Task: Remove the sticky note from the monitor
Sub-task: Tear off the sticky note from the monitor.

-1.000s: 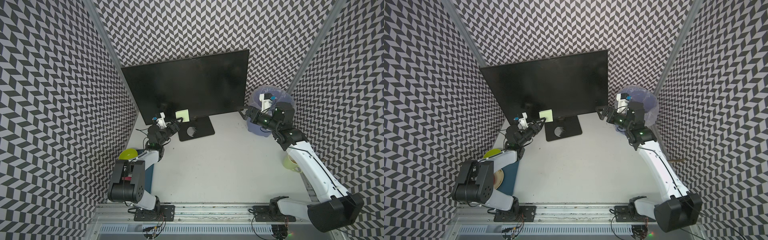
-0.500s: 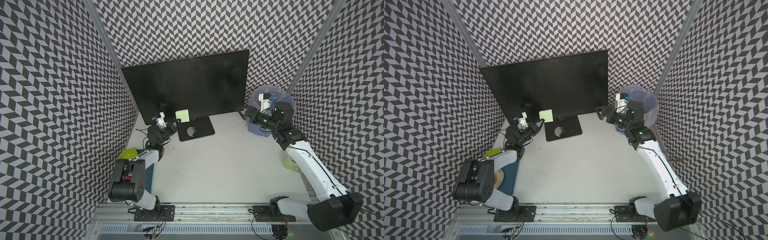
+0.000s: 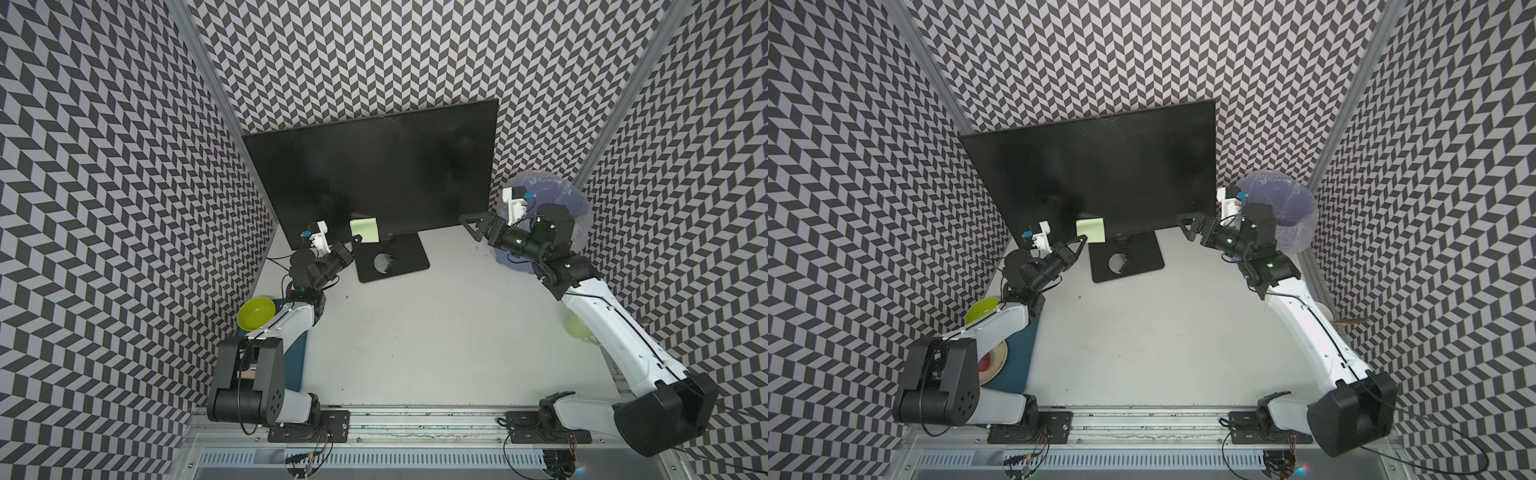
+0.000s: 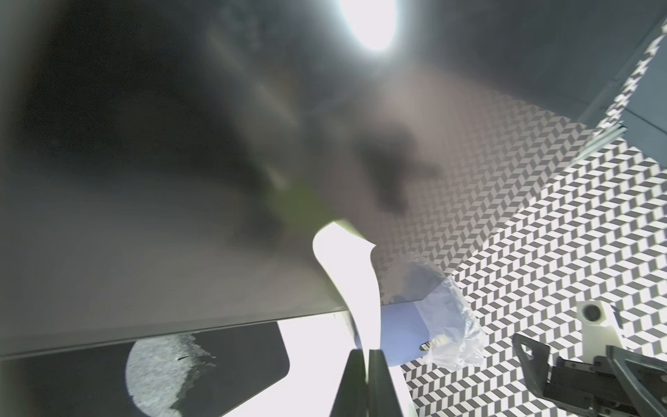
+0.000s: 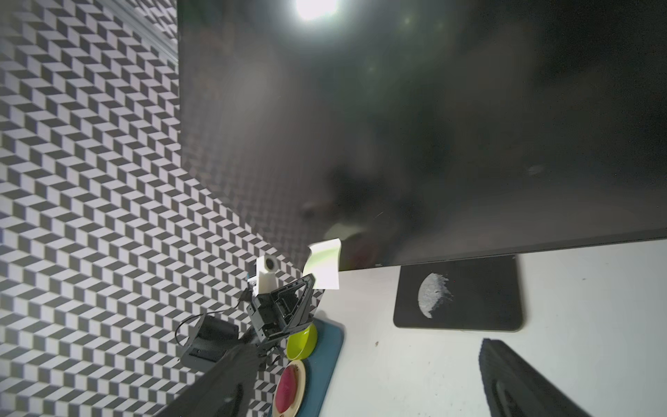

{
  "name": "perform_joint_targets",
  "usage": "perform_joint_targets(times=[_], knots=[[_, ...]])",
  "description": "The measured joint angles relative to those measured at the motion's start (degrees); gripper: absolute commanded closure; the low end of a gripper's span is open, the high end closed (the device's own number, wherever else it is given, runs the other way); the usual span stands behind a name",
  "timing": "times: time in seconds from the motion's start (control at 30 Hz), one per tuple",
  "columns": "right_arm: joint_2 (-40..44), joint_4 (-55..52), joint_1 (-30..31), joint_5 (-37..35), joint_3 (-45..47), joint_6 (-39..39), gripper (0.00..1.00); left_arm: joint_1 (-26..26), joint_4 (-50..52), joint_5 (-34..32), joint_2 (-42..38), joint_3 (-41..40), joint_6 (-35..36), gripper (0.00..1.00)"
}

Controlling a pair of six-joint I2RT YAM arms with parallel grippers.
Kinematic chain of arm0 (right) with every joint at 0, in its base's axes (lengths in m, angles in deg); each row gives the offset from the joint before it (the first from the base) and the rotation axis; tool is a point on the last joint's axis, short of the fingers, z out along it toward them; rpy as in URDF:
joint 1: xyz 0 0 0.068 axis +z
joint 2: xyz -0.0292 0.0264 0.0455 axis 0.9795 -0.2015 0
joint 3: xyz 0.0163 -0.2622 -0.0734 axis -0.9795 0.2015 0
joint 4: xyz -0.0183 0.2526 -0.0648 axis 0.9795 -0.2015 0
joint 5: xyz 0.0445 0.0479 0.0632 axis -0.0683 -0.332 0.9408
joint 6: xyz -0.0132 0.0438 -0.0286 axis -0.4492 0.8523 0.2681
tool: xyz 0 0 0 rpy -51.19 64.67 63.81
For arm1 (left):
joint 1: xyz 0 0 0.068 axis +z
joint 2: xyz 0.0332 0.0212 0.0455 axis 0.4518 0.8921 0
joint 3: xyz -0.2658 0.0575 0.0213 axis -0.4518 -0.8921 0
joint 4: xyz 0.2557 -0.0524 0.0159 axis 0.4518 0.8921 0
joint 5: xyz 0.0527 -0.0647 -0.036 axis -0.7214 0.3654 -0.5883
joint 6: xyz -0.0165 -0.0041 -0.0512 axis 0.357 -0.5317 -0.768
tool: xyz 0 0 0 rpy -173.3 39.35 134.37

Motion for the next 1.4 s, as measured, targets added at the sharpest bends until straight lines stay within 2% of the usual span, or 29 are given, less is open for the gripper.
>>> perform_joint_targets(times=[0.17, 0.4, 0.7, 0.83, 1.0, 1.13, 1.17, 1.23, 1.4], knots=[[-2.71, 6.56, 5.31, 3.61, 1.84, 5.33, 0.03, -3.37, 1.42, 0.96, -3.48, 0.07, -0.35, 1.0], [-9.07, 15.65, 11.67, 8.39, 2.14, 11.91, 0.08, -9.01, 0.94, 2.12, -4.39, 1.97, -3.54, 1.0], [-13.31, 22.23, 12.68, 11.23, 2.03, 15.04, 0.22, -13.22, -0.94, 2.71, -5.07, 2.32, -8.66, 1.0], [-14.43, 23.47, 12.68, 11.8, 1.99, 15.17, 0.34, -14.03, -1.68, 2.71, -5.92, 2.32, -9.86, 1.0], [-14.91, 26.08, 12.68, 12.44, 1.99, 16.48, 0.59, -14.43, -2.05, 2.71, -6.75, 2.29, -10.38, 1.0], [-14.99, 28.06, 12.68, 13.09, 1.95, 17.4, 0.82, -14.47, -2.1, 2.71, -6.78, 2.29, -10.56, 0.91], [-14.99, 28.35, 12.68, 13.25, 1.95, 17.57, 0.88, -14.49, -2.12, 2.71, -6.78, 2.29, -10.56, 0.87], [-15.02, 28.96, 12.68, 13.38, 1.95, 17.88, 1.0, -14.49, -2.14, 2.8, -6.78, 2.29, -10.36, 0.71], [-14.99, 28.7, 12.26, 13.35, 1.95, 17.27, 1.0, -14.47, -0.79, 2.86, -7.06, 2.34, -9.2, 0.49]])
